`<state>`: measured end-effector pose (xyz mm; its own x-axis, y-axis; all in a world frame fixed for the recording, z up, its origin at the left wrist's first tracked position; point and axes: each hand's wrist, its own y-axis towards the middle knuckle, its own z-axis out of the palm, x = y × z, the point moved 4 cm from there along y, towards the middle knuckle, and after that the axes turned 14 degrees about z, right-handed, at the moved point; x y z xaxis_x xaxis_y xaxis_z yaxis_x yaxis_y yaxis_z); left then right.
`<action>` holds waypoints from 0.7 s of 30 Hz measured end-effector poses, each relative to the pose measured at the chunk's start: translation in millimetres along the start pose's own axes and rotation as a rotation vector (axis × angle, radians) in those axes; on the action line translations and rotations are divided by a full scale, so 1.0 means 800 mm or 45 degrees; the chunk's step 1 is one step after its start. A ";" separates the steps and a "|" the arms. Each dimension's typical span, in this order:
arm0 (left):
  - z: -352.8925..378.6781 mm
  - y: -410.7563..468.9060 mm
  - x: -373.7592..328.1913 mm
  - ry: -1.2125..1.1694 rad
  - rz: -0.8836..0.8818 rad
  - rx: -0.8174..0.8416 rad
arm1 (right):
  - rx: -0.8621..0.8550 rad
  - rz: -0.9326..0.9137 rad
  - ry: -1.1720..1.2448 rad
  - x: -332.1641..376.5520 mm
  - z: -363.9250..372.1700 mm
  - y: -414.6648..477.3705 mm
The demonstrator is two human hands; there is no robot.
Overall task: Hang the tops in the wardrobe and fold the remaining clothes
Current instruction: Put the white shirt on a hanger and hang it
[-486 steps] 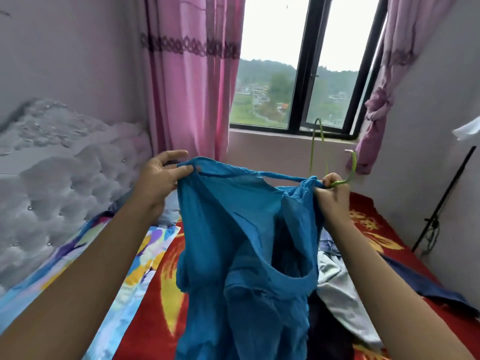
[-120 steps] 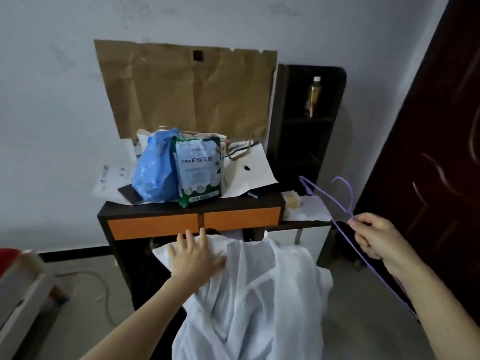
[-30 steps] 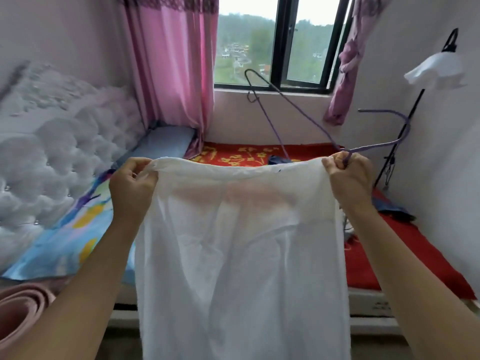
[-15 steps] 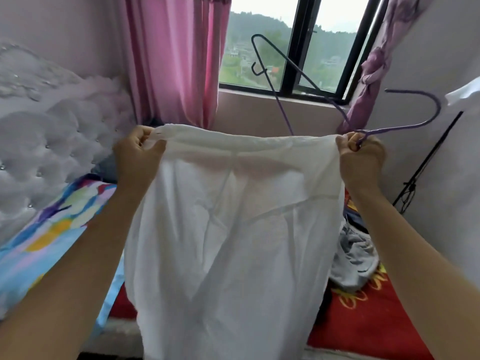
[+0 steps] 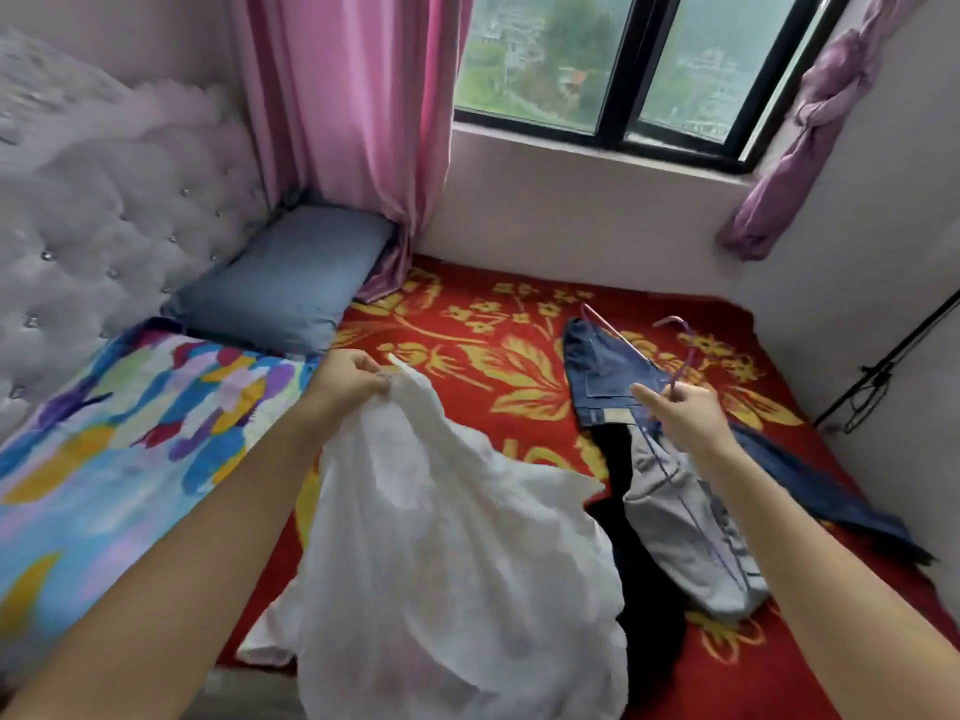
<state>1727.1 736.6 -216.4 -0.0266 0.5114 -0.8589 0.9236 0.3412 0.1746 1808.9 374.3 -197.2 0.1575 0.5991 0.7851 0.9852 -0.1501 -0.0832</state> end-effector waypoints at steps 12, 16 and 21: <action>0.051 -0.017 0.044 0.044 -0.275 0.026 | 0.550 -0.043 0.198 -0.047 0.041 -0.032; 0.056 -0.018 0.036 0.125 -0.237 -0.194 | 0.700 -0.078 0.119 -0.058 0.052 -0.030; 0.067 -0.024 0.006 0.023 -0.143 -0.348 | 0.706 -0.123 0.084 -0.063 0.090 -0.037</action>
<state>1729.7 690.4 -250.0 -0.1320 0.4717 -0.8719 0.7772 0.5951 0.2043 1777.0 404.8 -278.4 0.0782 0.5367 0.8402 0.8860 0.3490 -0.3054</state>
